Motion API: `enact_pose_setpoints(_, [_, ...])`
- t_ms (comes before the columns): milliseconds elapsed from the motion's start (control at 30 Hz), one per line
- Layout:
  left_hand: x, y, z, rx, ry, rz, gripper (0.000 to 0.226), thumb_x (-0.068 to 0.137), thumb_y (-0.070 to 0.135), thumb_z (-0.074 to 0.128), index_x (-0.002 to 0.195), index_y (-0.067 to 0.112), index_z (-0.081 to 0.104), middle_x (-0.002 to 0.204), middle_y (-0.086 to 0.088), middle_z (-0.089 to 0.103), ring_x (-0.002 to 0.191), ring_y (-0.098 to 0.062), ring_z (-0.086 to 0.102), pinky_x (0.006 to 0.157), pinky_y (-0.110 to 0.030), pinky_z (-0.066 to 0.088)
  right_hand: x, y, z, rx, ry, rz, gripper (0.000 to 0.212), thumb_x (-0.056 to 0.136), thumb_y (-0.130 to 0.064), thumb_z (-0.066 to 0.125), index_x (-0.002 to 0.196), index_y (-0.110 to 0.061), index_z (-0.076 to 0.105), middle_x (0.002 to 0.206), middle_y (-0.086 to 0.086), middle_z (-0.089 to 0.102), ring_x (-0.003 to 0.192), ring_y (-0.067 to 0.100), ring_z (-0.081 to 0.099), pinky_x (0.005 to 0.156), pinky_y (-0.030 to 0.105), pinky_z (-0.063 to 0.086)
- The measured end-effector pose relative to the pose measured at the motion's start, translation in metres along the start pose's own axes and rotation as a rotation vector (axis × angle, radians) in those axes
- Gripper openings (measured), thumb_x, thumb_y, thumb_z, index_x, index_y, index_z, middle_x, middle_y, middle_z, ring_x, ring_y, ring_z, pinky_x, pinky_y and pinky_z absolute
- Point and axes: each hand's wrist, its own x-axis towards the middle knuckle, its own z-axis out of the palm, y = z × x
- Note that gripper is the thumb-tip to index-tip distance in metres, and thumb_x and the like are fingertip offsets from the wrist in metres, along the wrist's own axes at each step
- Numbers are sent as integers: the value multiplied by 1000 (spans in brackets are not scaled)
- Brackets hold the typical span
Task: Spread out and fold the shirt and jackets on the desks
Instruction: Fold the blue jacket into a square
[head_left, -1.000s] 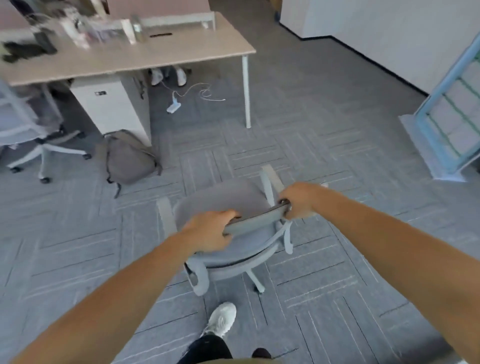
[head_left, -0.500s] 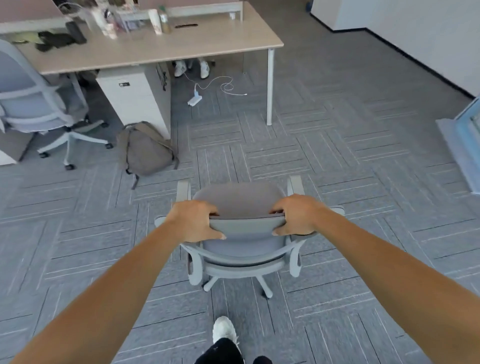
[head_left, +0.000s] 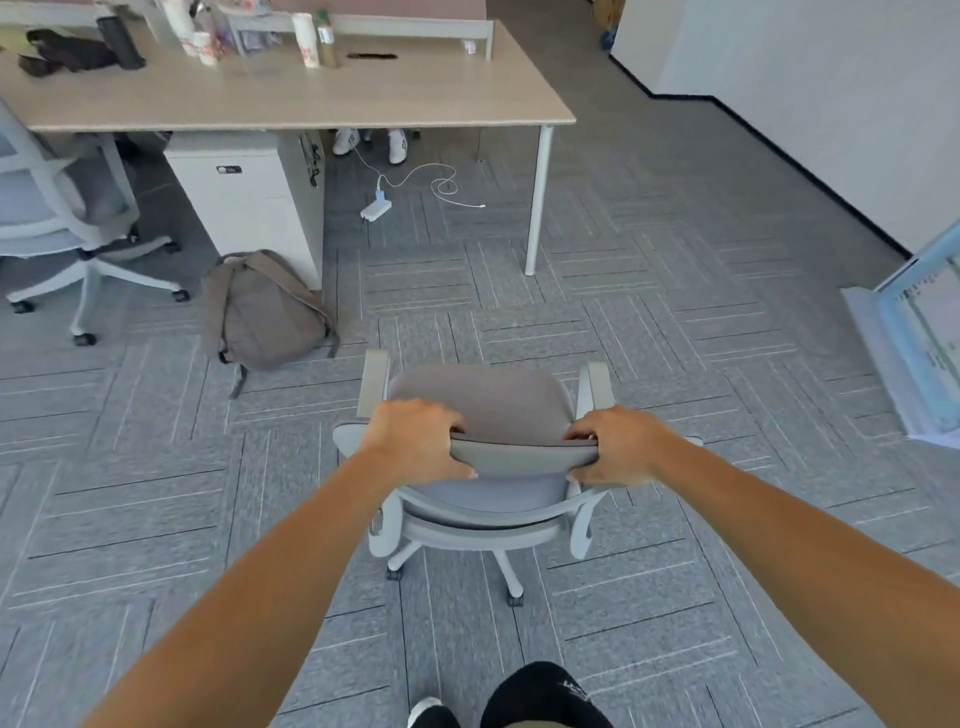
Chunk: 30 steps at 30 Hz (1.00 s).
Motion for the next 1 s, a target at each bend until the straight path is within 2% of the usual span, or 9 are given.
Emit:
enact_pose_setpoints(100, [33,-11,-11,-17,5,2,60,73,80,58,119,41,61,112,17,67,105,-14,62,72,-29,45,28,13,-20,-18,3,-6,49,74,-68,64,117,-45,62,104,-18,66,99,13,61,85,38,53])
enact_pose_setpoints(367, [143,-47,-38,11,-12,-61,63,72,83,56,121,44,60,112,16,67,107,-14,62,76,-30,48,133,60,-77,-23,28,-43,49,71,-72,62,112,-44,64,98,-18,67,95,13,60,83,40,54])
enact_pose_setpoints(567, [247,-81,-69,18,-57,-185,60,67,84,56,115,49,61,107,18,68,100,-14,63,72,-30,46,230,96,-139,-54,39,-102,41,73,-69,59,100,-39,65,84,-17,65,82,12,61,68,30,51])
enact_pose_setpoints(633, [279,-90,-76,17,-66,-229,61,65,85,55,114,49,61,105,18,67,99,-14,62,70,-30,43,264,111,-156,-46,40,-130,43,70,-72,57,97,-38,64,82,-17,64,81,13,61,70,33,54])
enact_pose_setpoints(767, [343,-106,-90,29,-86,-265,58,68,85,53,111,47,63,100,18,66,97,-13,62,71,-30,45,321,137,-196,-58,49,-139,45,72,-72,61,105,-42,63,88,-18,64,86,13,60,77,35,54])
enact_pose_setpoints(900, [410,-141,-105,15,-70,-270,57,67,85,54,108,46,63,99,20,66,97,-12,62,74,-30,48,385,157,-236,-84,77,-121,47,72,-74,62,100,-37,64,84,-16,64,83,13,60,75,33,53])
enact_pose_setpoints(1000, [463,-174,-125,11,-55,-235,56,67,84,55,107,44,62,100,17,66,98,-15,62,72,-30,46,438,166,-265,-73,96,-93,54,67,-82,60,98,-38,62,81,-16,62,81,14,60,74,35,54])
